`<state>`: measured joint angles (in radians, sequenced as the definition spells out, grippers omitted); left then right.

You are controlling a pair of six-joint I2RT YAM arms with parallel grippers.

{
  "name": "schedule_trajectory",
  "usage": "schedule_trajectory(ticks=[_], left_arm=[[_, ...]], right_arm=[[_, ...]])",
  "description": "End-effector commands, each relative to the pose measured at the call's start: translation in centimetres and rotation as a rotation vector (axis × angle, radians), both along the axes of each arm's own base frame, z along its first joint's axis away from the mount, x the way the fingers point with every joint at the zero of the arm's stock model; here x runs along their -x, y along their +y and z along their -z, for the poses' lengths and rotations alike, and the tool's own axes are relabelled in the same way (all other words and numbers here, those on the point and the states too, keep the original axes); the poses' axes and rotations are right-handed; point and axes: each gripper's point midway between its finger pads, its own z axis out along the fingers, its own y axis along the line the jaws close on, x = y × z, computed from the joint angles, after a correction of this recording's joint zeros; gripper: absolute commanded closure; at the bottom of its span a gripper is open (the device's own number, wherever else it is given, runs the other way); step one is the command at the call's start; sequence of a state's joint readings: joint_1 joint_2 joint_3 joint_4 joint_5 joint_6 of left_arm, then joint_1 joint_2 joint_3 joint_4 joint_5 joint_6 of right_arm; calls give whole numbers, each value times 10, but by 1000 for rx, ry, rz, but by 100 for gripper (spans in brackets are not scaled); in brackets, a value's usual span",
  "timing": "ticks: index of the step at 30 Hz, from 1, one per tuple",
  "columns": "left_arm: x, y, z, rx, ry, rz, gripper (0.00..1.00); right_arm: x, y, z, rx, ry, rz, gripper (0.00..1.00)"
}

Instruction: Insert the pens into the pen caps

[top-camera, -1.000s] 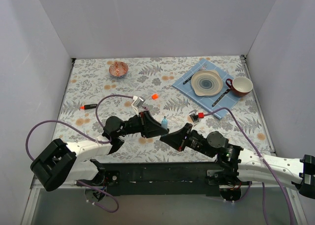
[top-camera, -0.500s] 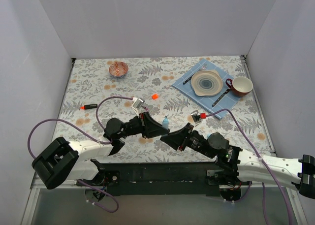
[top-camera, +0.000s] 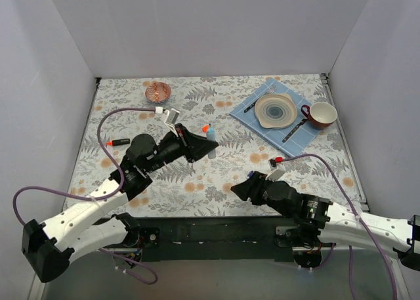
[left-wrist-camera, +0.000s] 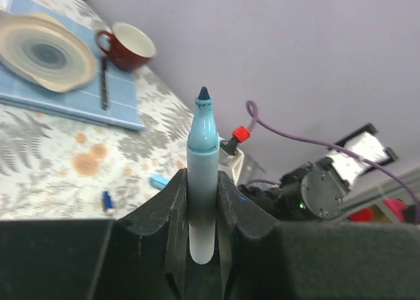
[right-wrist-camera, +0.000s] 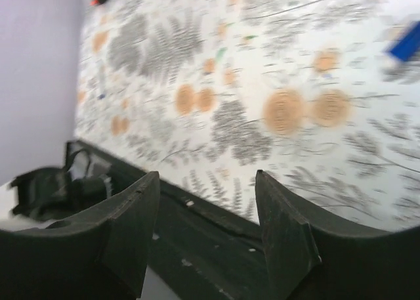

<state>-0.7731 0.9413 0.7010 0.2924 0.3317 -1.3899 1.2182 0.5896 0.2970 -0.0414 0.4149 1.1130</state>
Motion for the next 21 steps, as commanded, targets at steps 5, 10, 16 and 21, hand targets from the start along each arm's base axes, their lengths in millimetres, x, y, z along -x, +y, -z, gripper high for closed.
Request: schedule_trajectory(ticks=[5, 10, 16, 21], left_arm=[[-26, 65, 20, -348, -137, -303, 100], [-21, 75, 37, -399, -147, -311, 100], [-16, 72, 33, -393, -157, -278, 100], [-12, 75, 31, -376, -163, -278, 100]], right_arm=[[-71, -91, 9, 315, 134, 540, 39], [-87, -134, 32, 442, 514, 782, 40], [-86, -195, 53, 495, 853, 1053, 40], [-71, -200, 80, 405, 932, 1082, 38]])
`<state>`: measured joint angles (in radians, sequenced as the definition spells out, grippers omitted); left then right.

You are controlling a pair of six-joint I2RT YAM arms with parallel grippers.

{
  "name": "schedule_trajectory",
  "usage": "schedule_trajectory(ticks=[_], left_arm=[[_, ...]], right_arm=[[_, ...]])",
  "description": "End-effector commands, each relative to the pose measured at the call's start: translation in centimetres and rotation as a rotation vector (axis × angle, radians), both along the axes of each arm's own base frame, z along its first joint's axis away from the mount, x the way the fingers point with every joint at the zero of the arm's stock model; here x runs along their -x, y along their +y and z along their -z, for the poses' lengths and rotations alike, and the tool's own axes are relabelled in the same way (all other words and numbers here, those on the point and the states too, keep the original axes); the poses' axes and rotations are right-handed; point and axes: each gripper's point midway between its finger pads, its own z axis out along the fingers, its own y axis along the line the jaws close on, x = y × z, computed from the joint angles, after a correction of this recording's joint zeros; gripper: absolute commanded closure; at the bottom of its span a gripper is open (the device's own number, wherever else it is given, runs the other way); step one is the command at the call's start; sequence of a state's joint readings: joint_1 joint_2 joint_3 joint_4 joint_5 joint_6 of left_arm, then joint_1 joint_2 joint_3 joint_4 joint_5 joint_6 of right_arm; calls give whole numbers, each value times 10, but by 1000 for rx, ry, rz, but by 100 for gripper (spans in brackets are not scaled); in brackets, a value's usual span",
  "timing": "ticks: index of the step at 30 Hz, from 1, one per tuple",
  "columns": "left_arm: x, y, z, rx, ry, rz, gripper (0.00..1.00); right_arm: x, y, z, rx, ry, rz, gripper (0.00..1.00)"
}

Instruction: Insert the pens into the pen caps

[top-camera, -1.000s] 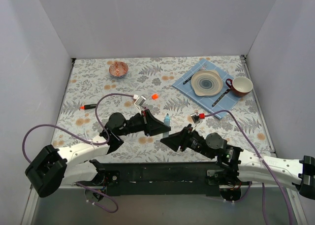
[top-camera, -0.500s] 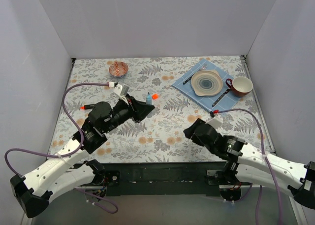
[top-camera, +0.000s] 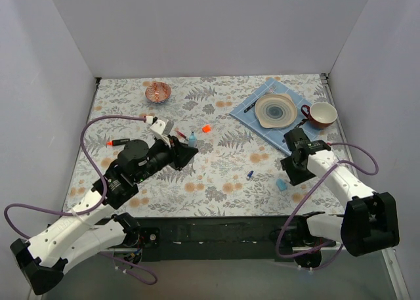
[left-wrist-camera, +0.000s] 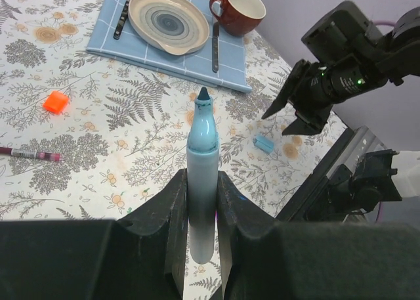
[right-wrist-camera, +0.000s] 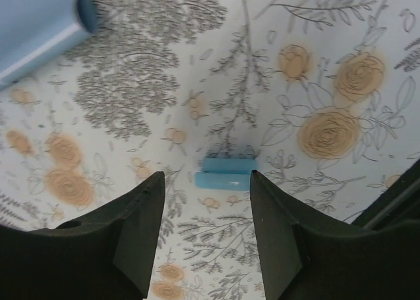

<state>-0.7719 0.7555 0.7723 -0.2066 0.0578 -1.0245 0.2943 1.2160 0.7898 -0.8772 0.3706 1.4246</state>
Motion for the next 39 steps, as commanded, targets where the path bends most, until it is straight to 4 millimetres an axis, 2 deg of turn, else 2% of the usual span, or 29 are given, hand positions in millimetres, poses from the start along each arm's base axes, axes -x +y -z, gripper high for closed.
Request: schedule_trajectory(ticks=[1, 6, 10, 23, 30, 33, 35, 37, 38, 39], left_arm=[[2, 6, -4, 0, -29, -8, 100], [3, 5, -3, -2, -26, 0, 100], [2, 8, -5, 3, -30, -14, 100], [2, 13, -8, 9, -41, -37, 100], [3, 10, -7, 5, -38, -23, 100], [3, 8, -4, -1, -32, -12, 100], [3, 8, -5, -1, -32, -12, 100], [2, 9, -5, 0, -33, -18, 100], [2, 10, -6, 1, -37, -20, 100], [2, 10, -5, 0, -35, -21, 100]], right_arm=[[26, -1, 11, -61, 61, 65, 37], [25, -5, 10, -42, 47, 46, 31], [14, 0, 15, -56, 4, -2, 28], [29, 12, 40, -77, 158, -74, 29], [29, 9, 51, -54, 147, -106, 32], [22, 10, 51, -50, 107, -151, 35], [8, 16, 47, -67, 35, -214, 41], [-1, 22, 44, -68, -19, -320, 46], [-20, 28, 37, -73, -101, -376, 46], [-27, 31, 32, -38, -136, -522, 53]])
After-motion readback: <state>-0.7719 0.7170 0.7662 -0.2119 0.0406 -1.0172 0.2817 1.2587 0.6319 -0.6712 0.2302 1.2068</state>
